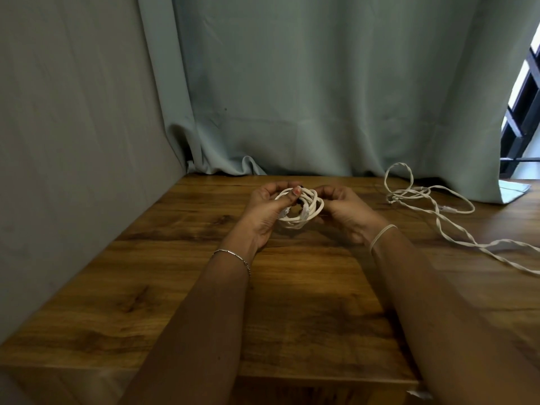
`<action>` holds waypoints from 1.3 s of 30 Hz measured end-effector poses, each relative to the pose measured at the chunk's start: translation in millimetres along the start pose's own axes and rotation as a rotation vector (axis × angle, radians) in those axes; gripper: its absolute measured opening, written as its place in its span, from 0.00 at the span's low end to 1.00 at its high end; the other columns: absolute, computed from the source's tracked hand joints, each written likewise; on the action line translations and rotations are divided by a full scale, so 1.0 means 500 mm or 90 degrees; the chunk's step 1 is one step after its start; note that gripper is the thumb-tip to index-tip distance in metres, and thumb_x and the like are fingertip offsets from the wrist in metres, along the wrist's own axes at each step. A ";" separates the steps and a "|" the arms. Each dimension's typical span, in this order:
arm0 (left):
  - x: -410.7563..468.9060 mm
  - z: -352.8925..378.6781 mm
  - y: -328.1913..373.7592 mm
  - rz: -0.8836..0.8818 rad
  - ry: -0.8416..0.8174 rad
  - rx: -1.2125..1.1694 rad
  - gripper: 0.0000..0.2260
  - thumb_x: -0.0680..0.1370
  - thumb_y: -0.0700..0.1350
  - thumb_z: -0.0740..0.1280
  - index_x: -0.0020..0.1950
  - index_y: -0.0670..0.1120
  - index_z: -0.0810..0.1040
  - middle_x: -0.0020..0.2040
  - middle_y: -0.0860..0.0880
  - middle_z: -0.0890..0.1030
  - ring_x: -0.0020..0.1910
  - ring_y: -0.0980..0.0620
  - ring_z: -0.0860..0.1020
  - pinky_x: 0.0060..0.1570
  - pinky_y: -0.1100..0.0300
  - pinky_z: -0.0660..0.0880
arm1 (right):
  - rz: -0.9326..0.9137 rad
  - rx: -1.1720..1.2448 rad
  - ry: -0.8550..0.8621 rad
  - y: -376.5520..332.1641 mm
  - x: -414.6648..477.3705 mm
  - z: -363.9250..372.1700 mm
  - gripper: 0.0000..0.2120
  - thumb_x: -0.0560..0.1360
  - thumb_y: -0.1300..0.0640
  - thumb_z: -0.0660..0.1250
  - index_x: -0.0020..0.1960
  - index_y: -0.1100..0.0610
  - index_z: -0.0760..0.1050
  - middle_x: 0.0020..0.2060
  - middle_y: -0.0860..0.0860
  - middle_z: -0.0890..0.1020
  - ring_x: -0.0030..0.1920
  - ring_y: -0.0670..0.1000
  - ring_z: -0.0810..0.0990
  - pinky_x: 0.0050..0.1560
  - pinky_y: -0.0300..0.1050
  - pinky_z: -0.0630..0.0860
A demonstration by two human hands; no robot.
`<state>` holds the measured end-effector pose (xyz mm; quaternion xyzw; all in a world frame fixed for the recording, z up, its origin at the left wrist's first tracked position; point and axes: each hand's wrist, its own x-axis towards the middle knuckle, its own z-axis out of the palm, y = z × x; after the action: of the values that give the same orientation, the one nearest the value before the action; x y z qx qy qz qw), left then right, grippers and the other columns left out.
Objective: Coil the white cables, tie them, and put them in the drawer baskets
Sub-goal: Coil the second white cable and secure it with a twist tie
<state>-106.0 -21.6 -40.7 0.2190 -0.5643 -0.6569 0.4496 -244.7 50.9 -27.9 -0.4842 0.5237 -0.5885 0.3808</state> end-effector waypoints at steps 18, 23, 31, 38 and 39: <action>-0.008 -0.005 0.008 -0.011 -0.102 -0.029 0.06 0.76 0.38 0.67 0.52 0.41 0.80 0.49 0.45 0.83 0.48 0.49 0.82 0.52 0.53 0.79 | 0.043 0.076 -0.079 -0.011 -0.011 -0.003 0.04 0.74 0.69 0.66 0.47 0.63 0.77 0.39 0.54 0.85 0.41 0.50 0.84 0.39 0.41 0.81; -0.009 -0.003 0.009 -0.008 -0.087 -0.017 0.05 0.77 0.38 0.67 0.51 0.42 0.80 0.50 0.43 0.83 0.49 0.49 0.81 0.55 0.52 0.78 | 0.022 0.065 0.021 -0.009 -0.005 0.005 0.07 0.70 0.72 0.69 0.42 0.61 0.78 0.34 0.52 0.84 0.37 0.48 0.83 0.41 0.40 0.82; -0.004 0.000 0.002 0.004 -0.006 0.034 0.09 0.76 0.38 0.69 0.54 0.39 0.80 0.55 0.38 0.82 0.52 0.45 0.81 0.61 0.47 0.75 | 0.016 0.007 0.016 0.000 0.005 -0.003 0.05 0.70 0.68 0.71 0.42 0.60 0.81 0.34 0.52 0.85 0.39 0.49 0.83 0.48 0.42 0.81; -0.001 0.004 0.001 0.027 0.040 0.071 0.04 0.75 0.38 0.70 0.49 0.44 0.81 0.48 0.46 0.84 0.48 0.50 0.82 0.58 0.48 0.77 | -0.009 -0.074 -0.021 0.005 0.007 -0.003 0.08 0.72 0.68 0.71 0.50 0.62 0.80 0.39 0.53 0.84 0.40 0.47 0.82 0.40 0.38 0.79; -0.001 0.004 0.001 0.024 0.043 0.078 0.04 0.75 0.38 0.70 0.48 0.45 0.81 0.48 0.46 0.84 0.49 0.49 0.82 0.58 0.48 0.78 | -0.002 -0.078 -0.029 0.004 0.007 -0.003 0.08 0.72 0.67 0.70 0.51 0.62 0.80 0.40 0.53 0.84 0.40 0.47 0.83 0.40 0.38 0.79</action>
<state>-107.3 -20.0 -39.9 0.2576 -0.5921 -0.6046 0.4664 -247.2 47.7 -29.3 -0.5206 0.5492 -0.5446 0.3616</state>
